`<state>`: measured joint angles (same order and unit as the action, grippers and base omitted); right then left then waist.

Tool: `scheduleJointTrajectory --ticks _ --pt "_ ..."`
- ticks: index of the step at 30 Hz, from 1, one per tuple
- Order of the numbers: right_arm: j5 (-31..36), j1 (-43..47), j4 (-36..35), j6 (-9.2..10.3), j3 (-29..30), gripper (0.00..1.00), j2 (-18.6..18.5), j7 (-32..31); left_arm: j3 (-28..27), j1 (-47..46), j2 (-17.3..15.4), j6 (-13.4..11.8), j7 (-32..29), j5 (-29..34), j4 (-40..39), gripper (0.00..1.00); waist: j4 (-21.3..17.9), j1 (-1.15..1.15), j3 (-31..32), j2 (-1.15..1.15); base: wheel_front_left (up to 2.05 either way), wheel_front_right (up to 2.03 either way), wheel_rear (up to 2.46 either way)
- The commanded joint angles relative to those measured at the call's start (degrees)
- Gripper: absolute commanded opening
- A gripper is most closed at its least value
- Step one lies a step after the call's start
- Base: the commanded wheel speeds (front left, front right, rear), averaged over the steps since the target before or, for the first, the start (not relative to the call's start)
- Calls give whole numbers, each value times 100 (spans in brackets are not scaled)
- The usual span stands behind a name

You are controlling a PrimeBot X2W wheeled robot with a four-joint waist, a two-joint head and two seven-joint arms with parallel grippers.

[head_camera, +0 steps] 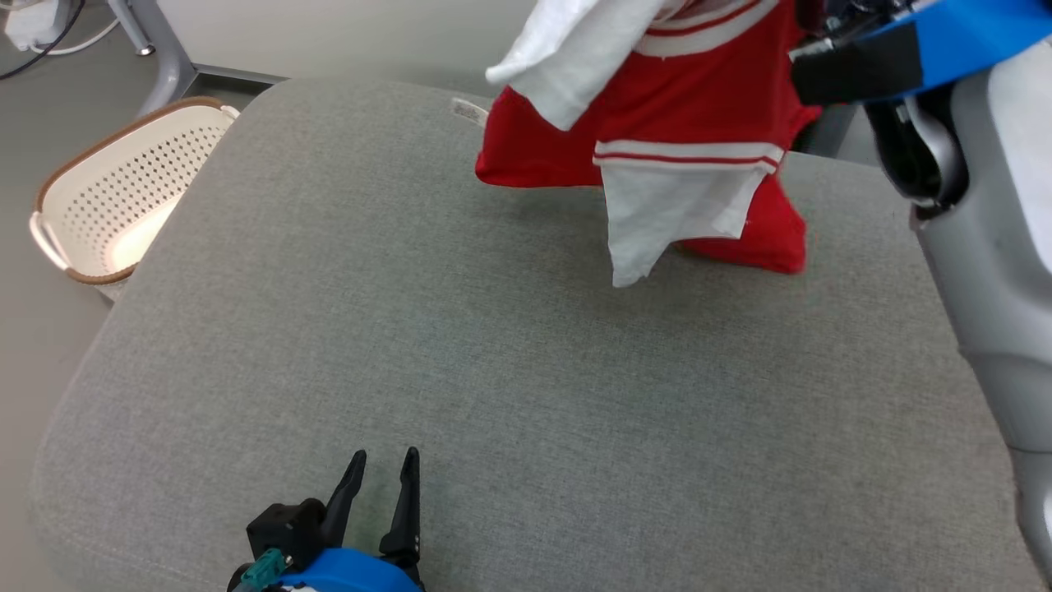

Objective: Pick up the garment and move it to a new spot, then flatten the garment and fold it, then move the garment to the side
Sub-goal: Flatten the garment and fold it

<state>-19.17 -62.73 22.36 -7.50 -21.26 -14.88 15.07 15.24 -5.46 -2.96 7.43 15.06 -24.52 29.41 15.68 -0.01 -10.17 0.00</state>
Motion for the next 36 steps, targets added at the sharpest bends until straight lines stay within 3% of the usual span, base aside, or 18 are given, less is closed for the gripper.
scheduleJointTrajectory --ticks 1,8,14,15,16,22,28,33,36 --pt "-113 360 -42 2 -72 0 -175 7 -50 29 9 8 15 40 -2 100 -95 1 34 0 0 0 0" --pt "-981 2254 202 2 -446 0 -1306 7 -125 91 6 8 16 102 -80 100 -664 1 66 0 0 0 0" --pt "-1523 3587 951 1 -409 0 -1742 7 -101 -61 4 8 15 135 -116 100 -1009 1 135 0 0 0 0" --pt "-1540 3732 1156 1 -398 33 -1760 7 -101 -66 4 8 16 137 -109 100 -1051 1 150 0 0 0 0" --pt "-1556 3824 1399 2 -384 100 -1746 6 -109 -60 4 8 15 136 -100 100 -1091 1 165 0 0 0 0" --pt "-1009 3712 1996 1 368 100 -1398 14 -157 28 4 8 15 181 -57 100 -1258 1 171 0 0 0 0" --pt "138 4031 1081 1 1316 100 -566 13 -162 49 3 8 15 190 -21 100 -1296 1 144 0 0 0 0" --pt "671 4504 297 1 919 100 -71 13 -115 26 5 8 15 163 -1 100 -1259 1 116 0 0 0 0" --pt "822 4644 164 2 690 100 15 14 -107 15 4 8 15 146 6 100 -1248 1 111 0 0 0 0"
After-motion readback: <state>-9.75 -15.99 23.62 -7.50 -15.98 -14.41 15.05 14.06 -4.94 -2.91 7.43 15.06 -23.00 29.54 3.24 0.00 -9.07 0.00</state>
